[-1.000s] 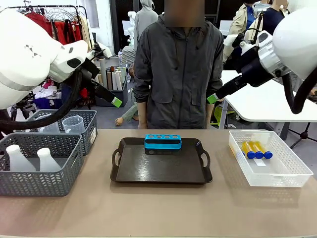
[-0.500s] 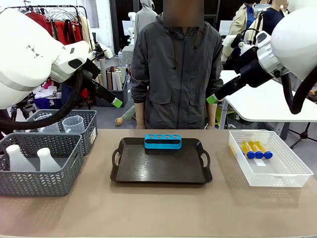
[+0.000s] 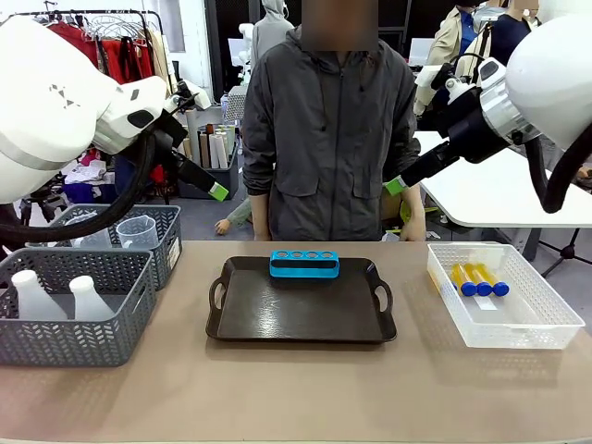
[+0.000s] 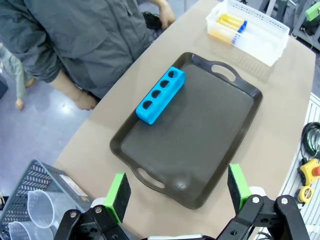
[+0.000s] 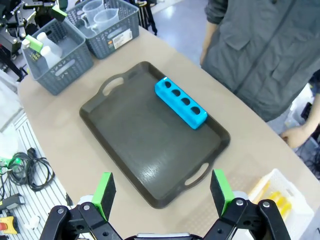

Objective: Prepare the laboratory tools.
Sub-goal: Pick up one Large Measuring Cup and place it on the Handle tray.

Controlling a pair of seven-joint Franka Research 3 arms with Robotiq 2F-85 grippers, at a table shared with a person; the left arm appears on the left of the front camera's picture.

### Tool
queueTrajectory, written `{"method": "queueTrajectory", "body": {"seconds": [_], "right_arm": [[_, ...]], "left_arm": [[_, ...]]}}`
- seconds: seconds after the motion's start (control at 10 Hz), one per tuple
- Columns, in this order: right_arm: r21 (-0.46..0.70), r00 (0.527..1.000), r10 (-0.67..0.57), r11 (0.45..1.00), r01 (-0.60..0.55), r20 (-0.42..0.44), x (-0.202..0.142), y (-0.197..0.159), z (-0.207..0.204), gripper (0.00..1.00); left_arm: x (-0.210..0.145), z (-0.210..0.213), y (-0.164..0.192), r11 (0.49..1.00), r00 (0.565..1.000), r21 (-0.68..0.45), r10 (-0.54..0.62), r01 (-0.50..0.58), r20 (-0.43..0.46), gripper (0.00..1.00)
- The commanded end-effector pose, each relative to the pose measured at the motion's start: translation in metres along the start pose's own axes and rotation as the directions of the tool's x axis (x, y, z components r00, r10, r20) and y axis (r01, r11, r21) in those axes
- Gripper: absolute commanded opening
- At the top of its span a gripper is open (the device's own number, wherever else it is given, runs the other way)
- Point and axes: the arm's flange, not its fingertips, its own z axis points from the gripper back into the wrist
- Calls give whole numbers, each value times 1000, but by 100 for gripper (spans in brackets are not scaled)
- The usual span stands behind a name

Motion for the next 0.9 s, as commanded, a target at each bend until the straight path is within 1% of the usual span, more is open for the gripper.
{"method": "queueTrajectory", "body": {"seconds": [0.0,0.5,0.6,0.7,0.8], "right_arm": [[5,1000,-9,1000,9,4,0,0,0,100],[5,1000,-9,1000,9,4,0,0,0,100],[5,1000,-9,1000,9,4,0,0,0,100],[5,1000,-9,1000,9,4,0,0,0,100],[5,1000,-9,1000,9,4,0,0,0,100]], "left_arm": [[-1,2,1,1000,1000,-13,5,-5,8,100],[0,0,0,1000,1000,0,0,0,0,100],[12,10,2,995,994,105,10,2,-106,100],[23,18,11,981,980,195,29,11,-197,100],[28,20,24,966,958,250,135,-71,-251,100]]}}
